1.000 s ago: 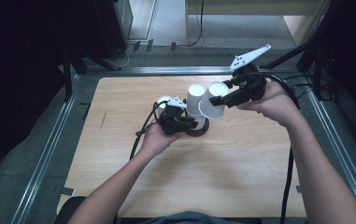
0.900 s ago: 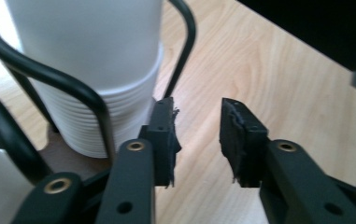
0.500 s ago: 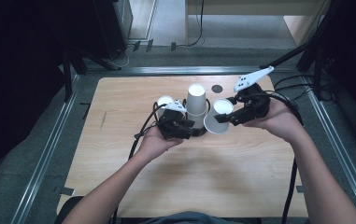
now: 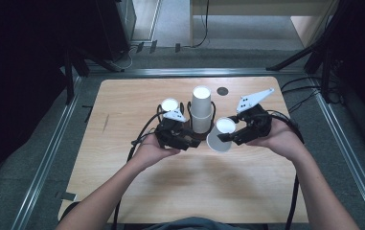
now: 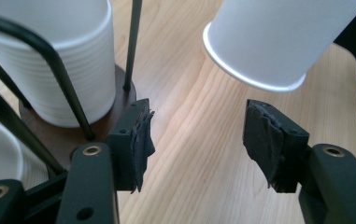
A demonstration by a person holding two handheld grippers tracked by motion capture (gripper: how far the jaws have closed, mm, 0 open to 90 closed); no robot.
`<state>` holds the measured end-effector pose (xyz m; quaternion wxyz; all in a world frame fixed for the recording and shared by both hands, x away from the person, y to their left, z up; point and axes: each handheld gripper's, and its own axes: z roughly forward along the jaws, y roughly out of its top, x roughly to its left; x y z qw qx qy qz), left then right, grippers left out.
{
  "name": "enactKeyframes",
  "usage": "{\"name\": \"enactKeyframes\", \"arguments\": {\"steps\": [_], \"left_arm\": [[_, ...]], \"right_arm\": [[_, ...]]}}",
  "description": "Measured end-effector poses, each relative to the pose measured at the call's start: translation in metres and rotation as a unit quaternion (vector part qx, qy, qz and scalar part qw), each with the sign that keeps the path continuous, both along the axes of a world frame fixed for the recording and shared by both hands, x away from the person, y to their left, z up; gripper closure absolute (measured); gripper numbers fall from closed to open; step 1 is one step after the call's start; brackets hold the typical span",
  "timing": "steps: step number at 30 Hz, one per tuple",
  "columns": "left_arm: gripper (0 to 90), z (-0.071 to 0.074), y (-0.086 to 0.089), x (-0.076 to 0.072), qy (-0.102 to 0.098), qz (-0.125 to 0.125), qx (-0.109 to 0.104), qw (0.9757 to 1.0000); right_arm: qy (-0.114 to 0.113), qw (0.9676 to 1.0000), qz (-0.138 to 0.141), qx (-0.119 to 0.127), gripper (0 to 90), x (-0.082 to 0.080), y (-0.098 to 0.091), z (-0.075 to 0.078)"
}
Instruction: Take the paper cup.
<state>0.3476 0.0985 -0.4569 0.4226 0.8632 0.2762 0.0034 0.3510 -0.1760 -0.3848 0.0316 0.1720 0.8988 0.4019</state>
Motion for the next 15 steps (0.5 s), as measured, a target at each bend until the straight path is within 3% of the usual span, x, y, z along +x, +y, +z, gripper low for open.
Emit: {"name": "enactKeyframes", "arguments": {"steps": [4, 9, 15], "left_arm": [[38.0, -0.003, 0.003, -0.002, 0.000, -0.008, -0.004, 1.0000], [37.1, -0.006, 0.007, -0.005, 0.001, -0.032, -0.025, 0.9992], [31.5, -0.006, 0.009, -0.007, -0.006, -0.037, -0.018, 0.9991]], "right_arm": [[0.009, 0.9999, 0.008, 0.009, 33.9, -0.004, 0.001, -0.012], [0.021, 0.9996, 0.010, 0.013, 33.9, -0.006, 0.004, -0.027], [0.026, 0.9992, 0.013, 0.027, 33.8, -0.006, 0.006, -0.043]]}}
